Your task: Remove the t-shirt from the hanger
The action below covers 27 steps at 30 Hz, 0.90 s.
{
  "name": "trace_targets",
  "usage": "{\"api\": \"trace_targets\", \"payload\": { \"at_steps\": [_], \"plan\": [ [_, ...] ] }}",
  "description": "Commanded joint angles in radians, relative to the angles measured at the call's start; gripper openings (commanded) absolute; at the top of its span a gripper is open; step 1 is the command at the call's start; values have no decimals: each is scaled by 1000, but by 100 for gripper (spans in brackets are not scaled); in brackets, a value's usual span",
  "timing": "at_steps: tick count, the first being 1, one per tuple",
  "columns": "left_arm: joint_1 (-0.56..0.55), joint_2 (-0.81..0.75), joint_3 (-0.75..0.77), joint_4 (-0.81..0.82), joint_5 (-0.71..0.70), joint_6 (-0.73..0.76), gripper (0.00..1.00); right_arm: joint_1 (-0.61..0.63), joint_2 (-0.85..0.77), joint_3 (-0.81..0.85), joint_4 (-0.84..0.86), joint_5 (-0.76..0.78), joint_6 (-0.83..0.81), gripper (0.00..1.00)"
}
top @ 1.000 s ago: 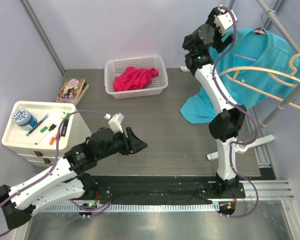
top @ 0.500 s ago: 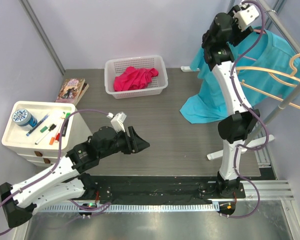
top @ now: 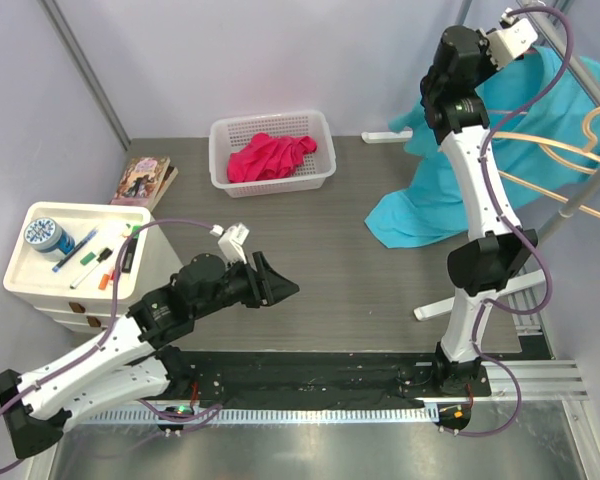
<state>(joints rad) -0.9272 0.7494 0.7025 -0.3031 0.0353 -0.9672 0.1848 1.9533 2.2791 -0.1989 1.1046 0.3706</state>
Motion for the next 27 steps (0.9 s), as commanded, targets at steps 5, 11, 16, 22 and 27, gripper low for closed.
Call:
{"api": "trace_targets", "payload": {
  "at_steps": [5, 11, 16, 22, 27],
  "plan": [
    [1, -42, -3, 42, -3, -11, 52, 1, -172, -15, -58, -67, 105, 3],
    [-1, -47, -1, 42, -2, -11, 52, 1, -240, -24, -171, -186, 281, 2],
    [1, -67, -14, 42, -9, -16, 52, 1, -296, -76, -234, -347, 407, 1],
    [-1, -91, -31, 36, -18, -18, 52, 2, -314, -173, -290, -528, 493, 1],
    [1, -108, -40, 35, -14, -16, 52, 13, -338, -251, -277, -682, 478, 1]
  ]
}}
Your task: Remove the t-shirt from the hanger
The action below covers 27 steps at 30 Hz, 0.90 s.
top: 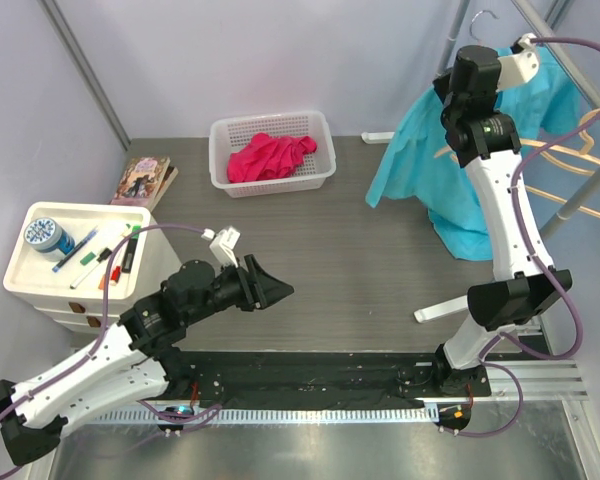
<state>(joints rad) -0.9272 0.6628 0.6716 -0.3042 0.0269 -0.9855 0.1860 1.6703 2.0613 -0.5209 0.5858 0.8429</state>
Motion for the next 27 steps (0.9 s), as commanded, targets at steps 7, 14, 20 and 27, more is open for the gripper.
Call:
{"api": "trace_targets", "payload": {
  "at_steps": [7, 14, 20, 27],
  "plan": [
    [1, -65, -20, 13, -22, 8, 52, 33, -66, -118, 81, -731, -217, 1],
    [1, -62, 19, 8, -47, 39, 53, 90, -216, -396, 64, -1185, -372, 1],
    [1, -14, 112, 40, -38, 87, 53, 98, -460, -723, 177, -1353, -435, 1],
    [-1, 147, 316, 116, 7, 195, 54, 107, -518, -961, 398, -1451, -259, 1]
  ]
}}
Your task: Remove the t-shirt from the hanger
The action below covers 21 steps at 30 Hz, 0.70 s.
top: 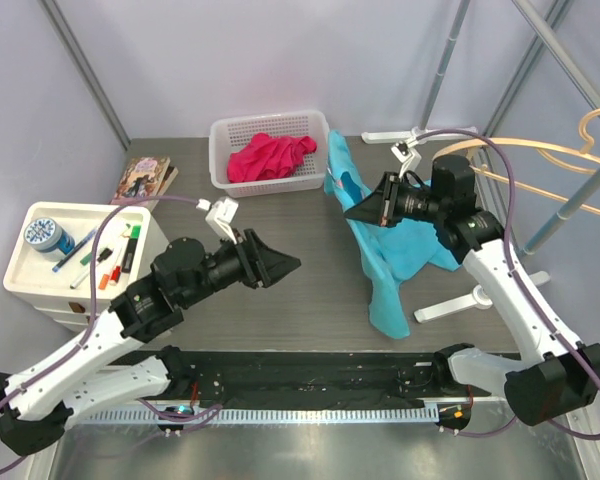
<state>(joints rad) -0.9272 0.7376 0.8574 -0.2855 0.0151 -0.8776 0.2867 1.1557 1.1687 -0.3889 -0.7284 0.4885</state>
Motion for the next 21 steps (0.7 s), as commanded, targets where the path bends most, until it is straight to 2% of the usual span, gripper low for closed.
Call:
{"api": "trace_targets", "payload": {
  "at_steps": [1, 9, 17, 21],
  "plan": [
    [1, 97, 187, 98, 10, 107, 54, 25, -5, -75, 274, -135, 99, 1],
    [1, 265, 324, 154, -69, 154, 54, 127, -25, -76, 242, -37, 88, 1],
    [1, 307, 302, 223, -150, 127, 54, 169, -39, -106, 260, -40, 98, 1],
    [1, 325, 315, 209, -201, 124, 50, 175, -59, -112, 255, -42, 90, 1]
  ]
}}
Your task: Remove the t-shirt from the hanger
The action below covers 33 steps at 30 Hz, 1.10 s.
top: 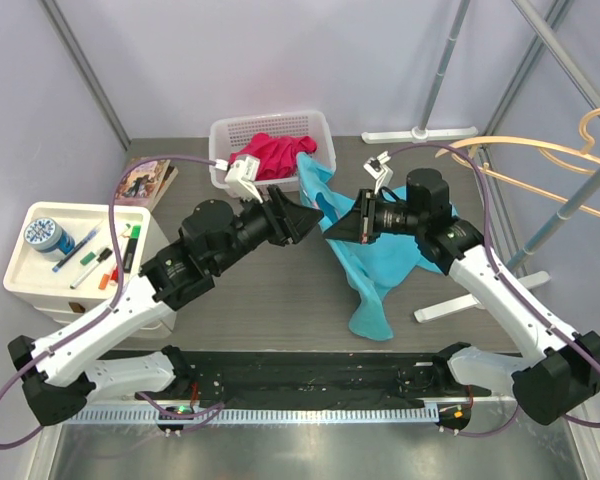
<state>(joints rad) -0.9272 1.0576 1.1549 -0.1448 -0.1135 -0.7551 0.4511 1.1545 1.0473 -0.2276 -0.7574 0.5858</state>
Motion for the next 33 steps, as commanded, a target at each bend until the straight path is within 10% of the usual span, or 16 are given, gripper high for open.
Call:
{"api": "trace_targets", "payload": {
  "at_steps": [1, 13, 18, 23, 28, 33],
  "plan": [
    [1, 7, 16, 70, -80, 0, 50, 12, -58, 10, 91, -16, -7, 1],
    [1, 51, 40, 131, -161, -1, 44, 37, -78, -1, 65, -36, -35, 1],
    [-1, 71, 74, 142, -161, 14, 25, 54, -72, -16, 56, -20, -41, 5],
    [1, 94, 101, 139, -160, 45, 0, 77, -59, -13, 8, 26, -61, 30],
    [4, 122, 177, 102, -169, 88, 0, 92, -101, -21, -87, 128, -87, 68],
    [14, 116, 207, 88, -160, 97, 0, 93, -199, -55, -191, 285, -171, 77]
  ]
}}
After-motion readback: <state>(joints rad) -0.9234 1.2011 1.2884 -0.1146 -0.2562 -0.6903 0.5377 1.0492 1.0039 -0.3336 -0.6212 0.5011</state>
